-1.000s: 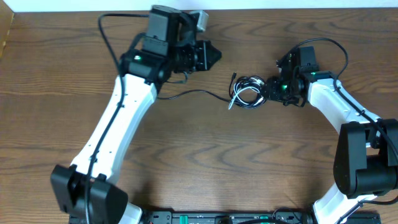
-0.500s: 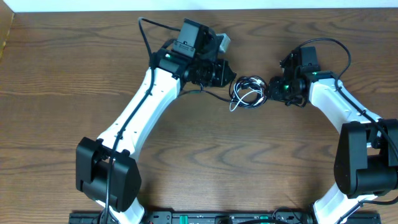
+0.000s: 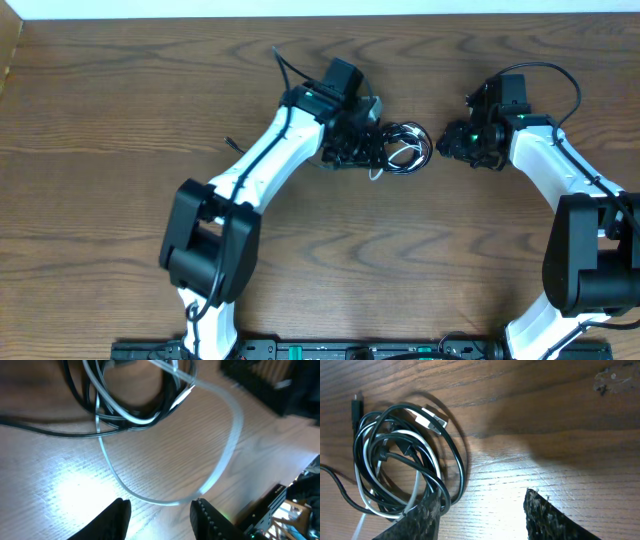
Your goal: Untangle cables
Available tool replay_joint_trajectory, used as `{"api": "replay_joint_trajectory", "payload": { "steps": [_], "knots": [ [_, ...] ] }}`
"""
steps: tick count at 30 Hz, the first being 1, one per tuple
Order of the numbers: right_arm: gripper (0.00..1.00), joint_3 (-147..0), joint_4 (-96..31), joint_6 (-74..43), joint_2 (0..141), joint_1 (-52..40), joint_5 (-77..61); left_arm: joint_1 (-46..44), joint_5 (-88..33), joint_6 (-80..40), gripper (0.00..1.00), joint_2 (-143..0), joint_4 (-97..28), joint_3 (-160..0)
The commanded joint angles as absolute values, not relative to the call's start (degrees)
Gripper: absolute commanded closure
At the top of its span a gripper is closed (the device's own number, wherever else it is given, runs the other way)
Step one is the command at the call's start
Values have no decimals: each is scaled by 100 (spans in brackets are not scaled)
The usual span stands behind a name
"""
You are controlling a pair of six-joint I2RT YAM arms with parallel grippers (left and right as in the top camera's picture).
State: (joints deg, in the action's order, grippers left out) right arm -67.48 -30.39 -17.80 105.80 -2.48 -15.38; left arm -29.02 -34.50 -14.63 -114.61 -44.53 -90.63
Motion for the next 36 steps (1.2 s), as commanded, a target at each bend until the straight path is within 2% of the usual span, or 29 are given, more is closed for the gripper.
{"api": "replay_joint_trajectory", "payload": {
  "steps": [1,8,16,20,24,26,27,29,30,36],
  "knots": [
    [49,-6783,-3046,-1809,10619,-261,-1494,-2899,-3378,-1785,44,-11703,-4488,-9021],
    [49,-6783,-3046,-1793,10619,-272,-1496,-2908,-3378,-2652,38,-12182,-4453,-9021],
    [49,-6783,-3046,-1793,10619,-272,-1496,-2950,-3376,-2838,39,-12519,-4045,-9021],
    [49,-6783,-3046,-1793,10619,-272,-1496,-3030,-3363,-2840,42,-12519,-3863,-9021],
    [48,-6783,-3041,-1793,10619,-272,-1496,-3153,-3081,-2886,48,-12527,-3896,-9019],
    [48,-6783,-3039,-1793,10619,-272,-1496,-3179,-2936,-2888,57,-12527,-3889,-9019],
    [48,-6783,-3044,-1793,10619,-272,-1496,-3179,-2762,-2910,70,-12527,-3885,-9021],
    [48,-6783,-3044,-1793,10619,-272,-1498,-3155,-2622,-2919,89,-12525,-3887,-9024],
    [48,-6783,-3044,-1793,10619,-272,-1503,-3133,-2611,-2930,92,-12512,-3885,-9026],
    [48,-6783,-2923,-1723,10619,-272,-1909,-3017,-2556,-2891,93,-12025,-4021,-9177]
  ]
}}
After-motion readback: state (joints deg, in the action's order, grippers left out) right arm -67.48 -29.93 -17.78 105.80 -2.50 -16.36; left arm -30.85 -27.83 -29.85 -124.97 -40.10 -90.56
